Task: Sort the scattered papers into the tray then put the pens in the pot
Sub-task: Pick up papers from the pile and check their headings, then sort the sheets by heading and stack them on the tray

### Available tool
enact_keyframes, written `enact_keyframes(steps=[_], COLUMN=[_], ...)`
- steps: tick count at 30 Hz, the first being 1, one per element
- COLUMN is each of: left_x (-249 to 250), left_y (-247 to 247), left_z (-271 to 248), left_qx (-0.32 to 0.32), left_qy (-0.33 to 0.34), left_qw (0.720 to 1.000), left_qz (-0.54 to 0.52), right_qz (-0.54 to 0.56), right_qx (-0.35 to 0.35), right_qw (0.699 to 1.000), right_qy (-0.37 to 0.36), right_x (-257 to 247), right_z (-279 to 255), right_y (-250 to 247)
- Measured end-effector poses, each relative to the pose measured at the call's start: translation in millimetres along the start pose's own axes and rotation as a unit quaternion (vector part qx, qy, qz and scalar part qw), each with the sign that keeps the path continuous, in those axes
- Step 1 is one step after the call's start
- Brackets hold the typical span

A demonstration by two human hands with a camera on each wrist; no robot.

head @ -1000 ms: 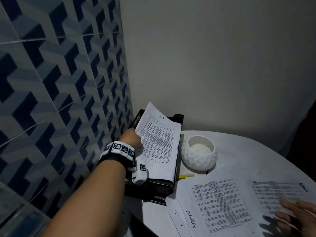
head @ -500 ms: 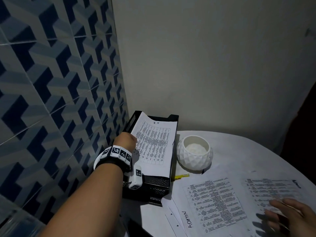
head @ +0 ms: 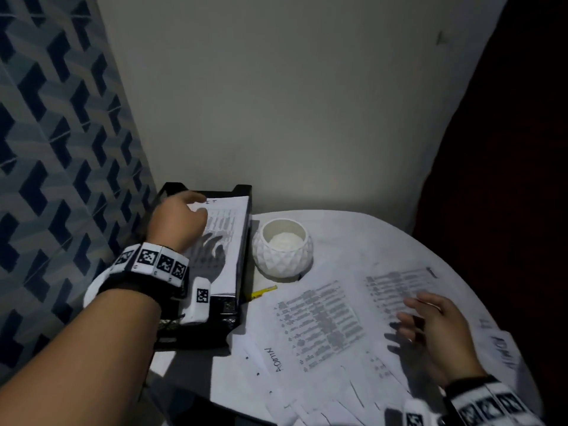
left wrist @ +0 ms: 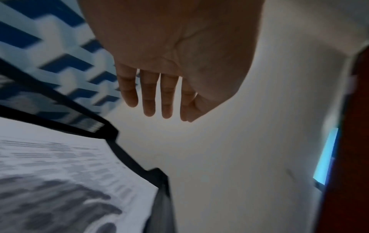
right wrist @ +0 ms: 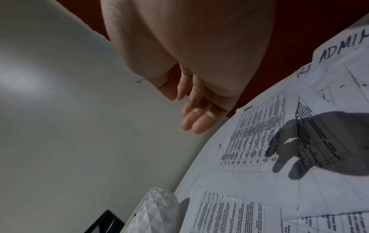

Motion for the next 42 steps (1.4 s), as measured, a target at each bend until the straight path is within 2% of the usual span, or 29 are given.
enact_keyframes(steps=[4, 7, 9, 12, 16, 20, 22, 24, 27, 29, 35, 39, 42], left_x=[52, 70, 68, 51, 22, 13, 14, 14, 16, 15, 9, 19, 22], left_y=[37, 80, 111, 147, 184, 204, 210, 211, 210, 212, 213, 202, 191], left_z=[-25, -47, -59, -72, -82, -90, -93, -94, -95, -95, -82, -79, -72], left_qx=[-0.03, -0.102, -0.169, -0.262, -0.329, -0.353, -0.372, -0.359, -0.32, -0.325, -0.334, -0.325, -0.318], left_qy=[0.088, 0.12, 0.114, 0.063, 0.029, 0.034, 0.045, 0.051, 0.029, 0.025, 0.046, 0.047, 0.053], left_qw=[0.995, 0.987, 0.979, 0.959, 0.928, 0.902, 0.879, 0.868, 0.868, 0.863, 0.886, 0.896, 0.906], left_qz=[-0.023, -0.007, 0.019, 0.086, 0.17, 0.246, 0.295, 0.34, 0.377, 0.385, 0.319, 0.299, 0.274], right_qz=[0.072, 0.111, 0.103, 0.069, -0.041, -0.112, -0.098, -0.087, -0.073, -0.085, -0.095, -0.09, -0.06], right_qx=[0.023, 0.046, 0.078, 0.116, 0.108, 0.089, 0.118, 0.129, 0.11, 0.11, 0.105, 0.129, 0.131], right_qw=[0.997, 0.992, 0.991, 0.988, 0.988, 0.986, 0.985, 0.984, 0.986, 0.984, 0.983, 0.981, 0.984], right_qy=[0.017, 0.033, 0.041, 0.081, 0.1, 0.081, 0.084, 0.086, 0.102, 0.111, 0.118, 0.114, 0.107], right_x=[7, 19, 29, 55, 78, 80, 89, 103, 110, 108, 109, 133, 104], right_z=[14, 27, 36, 48, 54, 61, 74, 91, 94, 92, 93, 125, 110], right_y=[-21, -37, -47, -63, -73, -70, -71, -76, -74, -71, -68, -86, -72])
Point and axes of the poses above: each hand's wrist, its own z-axis towards the middle knuckle, its own y-axis out of the palm, x = y × z, the point moved 3 cm from there along z, towards the middle knuckle, and after that the axes turned 7 degrees about -x, right-handed, at the moved point
